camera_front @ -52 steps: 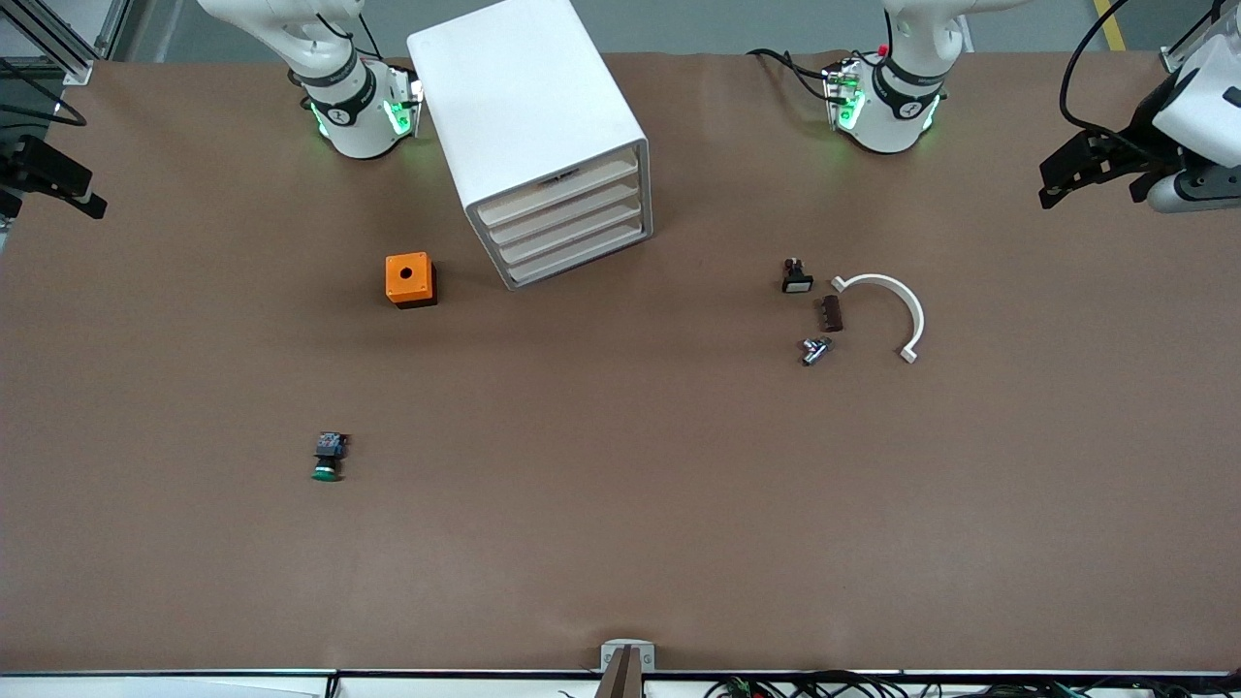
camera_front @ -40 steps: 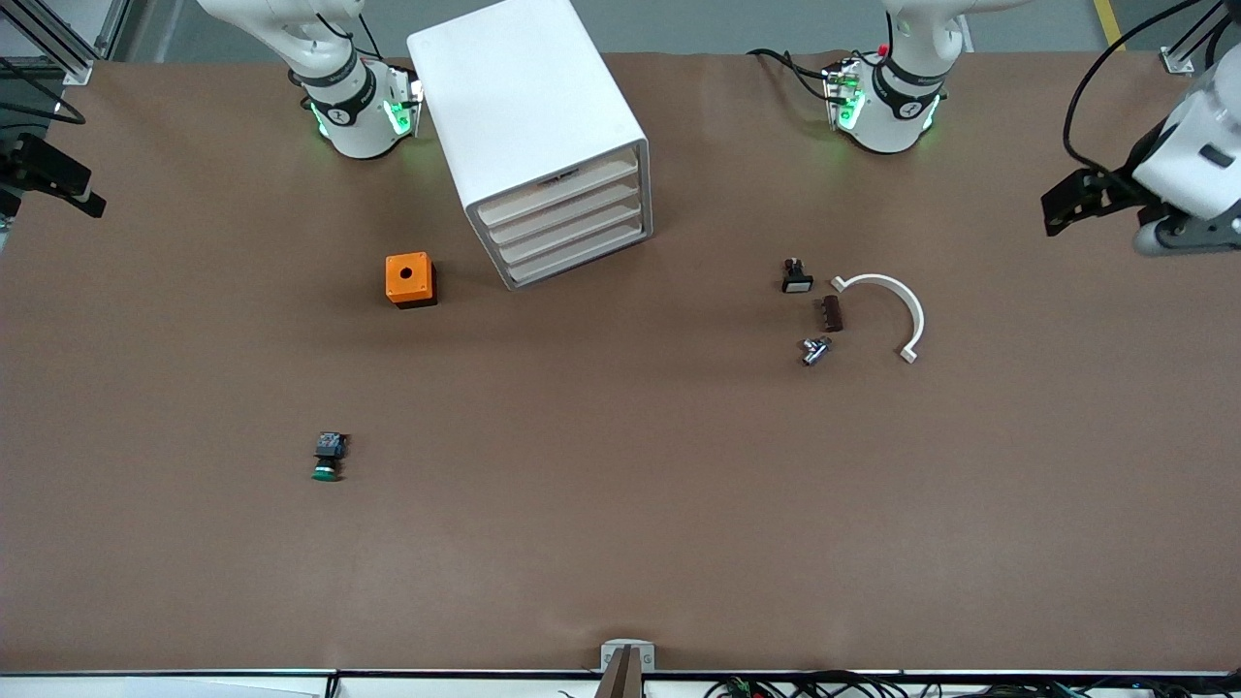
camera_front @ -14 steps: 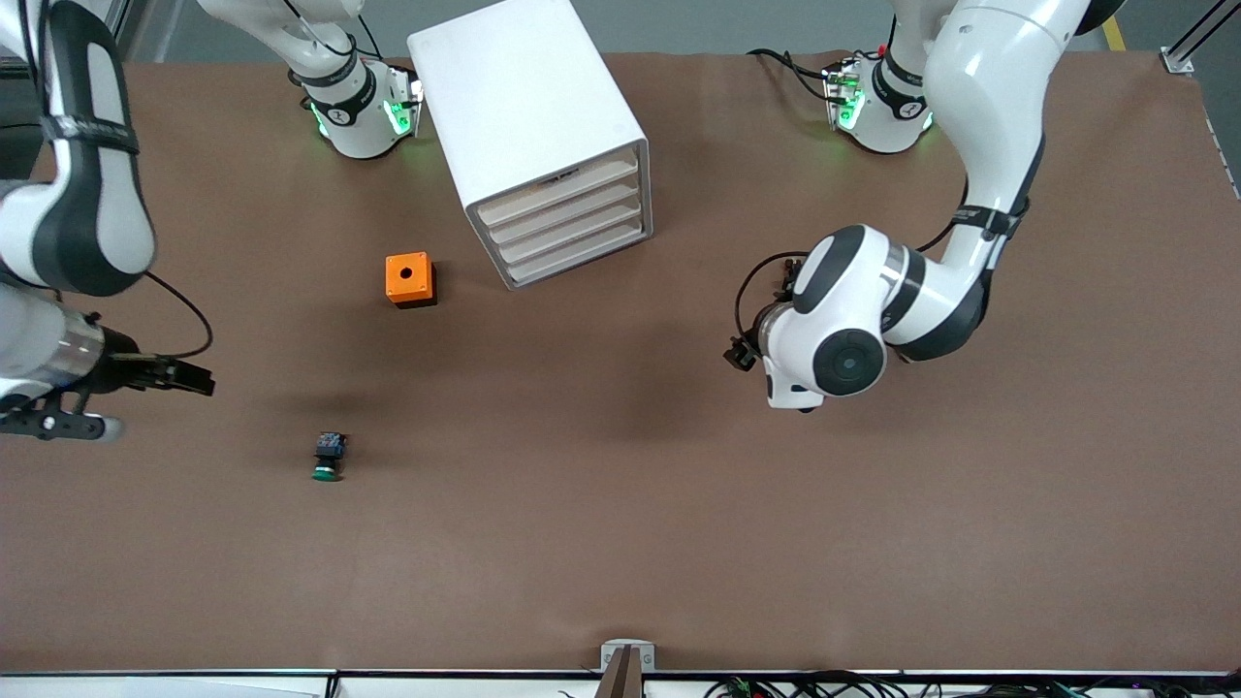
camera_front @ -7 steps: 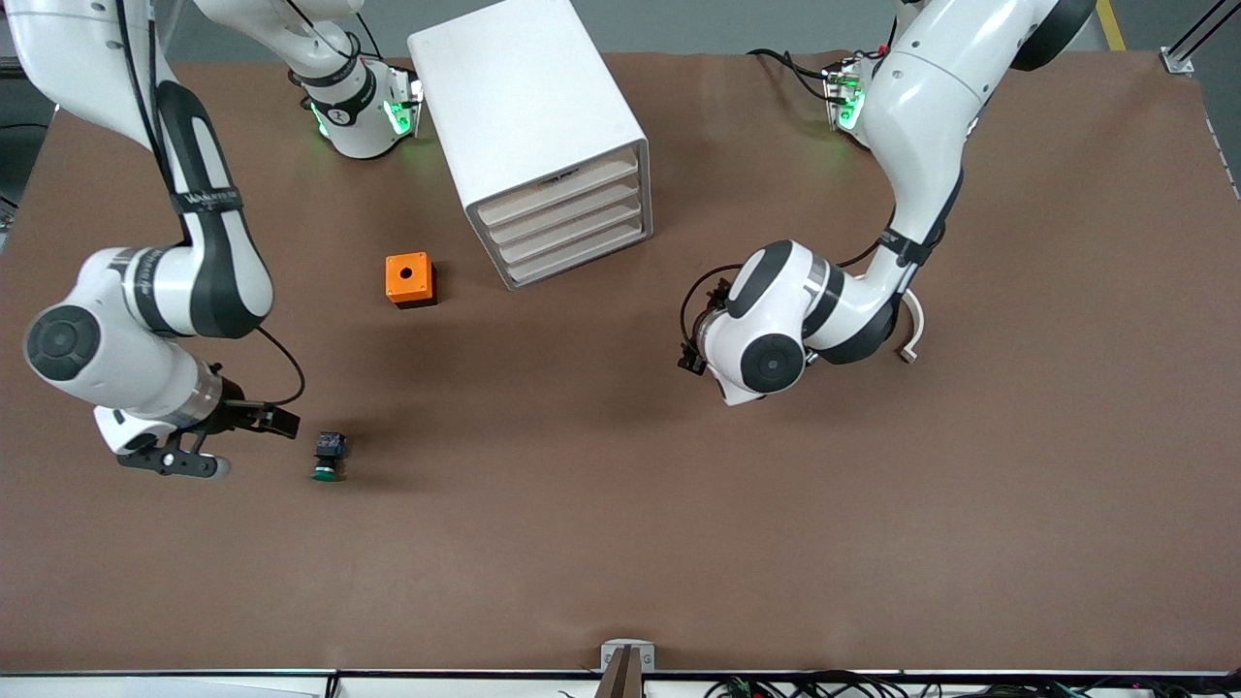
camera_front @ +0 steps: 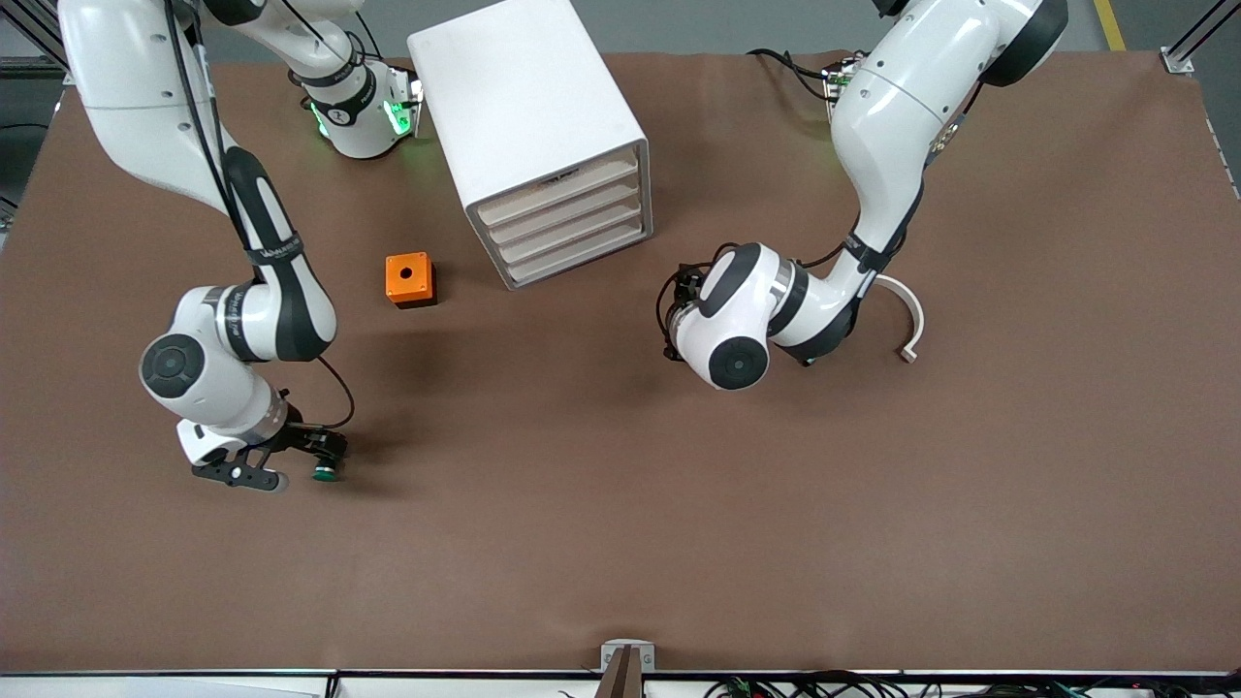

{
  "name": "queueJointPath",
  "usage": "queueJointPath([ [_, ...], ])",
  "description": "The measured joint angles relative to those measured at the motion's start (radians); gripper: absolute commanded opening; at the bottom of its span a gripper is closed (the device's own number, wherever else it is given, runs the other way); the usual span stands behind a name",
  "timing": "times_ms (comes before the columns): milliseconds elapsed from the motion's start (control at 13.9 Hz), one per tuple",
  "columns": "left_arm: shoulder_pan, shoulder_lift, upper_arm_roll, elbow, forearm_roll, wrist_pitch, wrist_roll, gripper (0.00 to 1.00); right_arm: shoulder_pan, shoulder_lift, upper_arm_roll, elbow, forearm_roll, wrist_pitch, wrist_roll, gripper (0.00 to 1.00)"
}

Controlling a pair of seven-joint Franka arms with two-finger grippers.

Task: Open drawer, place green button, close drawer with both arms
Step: 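Grasp the green button with the right gripper while the left approaches the drawer, then grip the drawer front with the left gripper while the right lifts the button, then pull the drawer open with the left gripper while the right carries the button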

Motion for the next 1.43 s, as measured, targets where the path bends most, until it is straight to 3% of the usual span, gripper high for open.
queueJointPath([
  [215, -0.001, 0.026, 0.002, 0.000, -0.155, 0.000, -0.015, 0.96, 0.000, 0.034, 0.000, -0.001, 0.000, 0.028, 0.004, 1.00],
  [430, -0.001, 0.044, 0.006, 0.000, -0.295, 0.000, -0.105, 0.91, 0.000, 0.035, -0.001, 0.000, 0.000, 0.026, 0.005, 0.88],
  [789, -0.034, 0.078, 0.004, 0.000, -0.435, 0.000, -0.250, 0.83, 0.000, 0.037, -0.001, -0.001, 0.000, 0.012, 0.005, 0.79],
  [861, -0.048, 0.083, 0.004, 0.001, -0.453, 0.000, -0.273, 0.81, 0.000, 0.039, -0.001, -0.002, 0.000, 0.011, 0.005, 0.70],
  [1004, -0.070, 0.093, 0.004, 0.001, -0.500, 0.000, -0.300, 0.80, 0.000, 0.042, -0.001, -0.002, 0.000, 0.010, 0.005, 0.40],
  [1148, -0.090, 0.100, 0.004, 0.001, -0.527, 0.000, -0.312, 0.80, 0.001, 0.042, 0.000, -0.002, 0.000, 0.000, 0.005, 0.17],
  [1220, -0.103, 0.102, 0.004, 0.001, -0.529, 0.000, -0.318, 0.75, 0.001, 0.042, 0.000, -0.002, 0.000, -0.003, 0.006, 0.04],
  [1435, -0.135, 0.106, 0.004, 0.001, -0.531, 0.000, -0.335, 0.62, 0.001, 0.042, 0.000, -0.001, 0.000, -0.006, 0.006, 0.01],
])
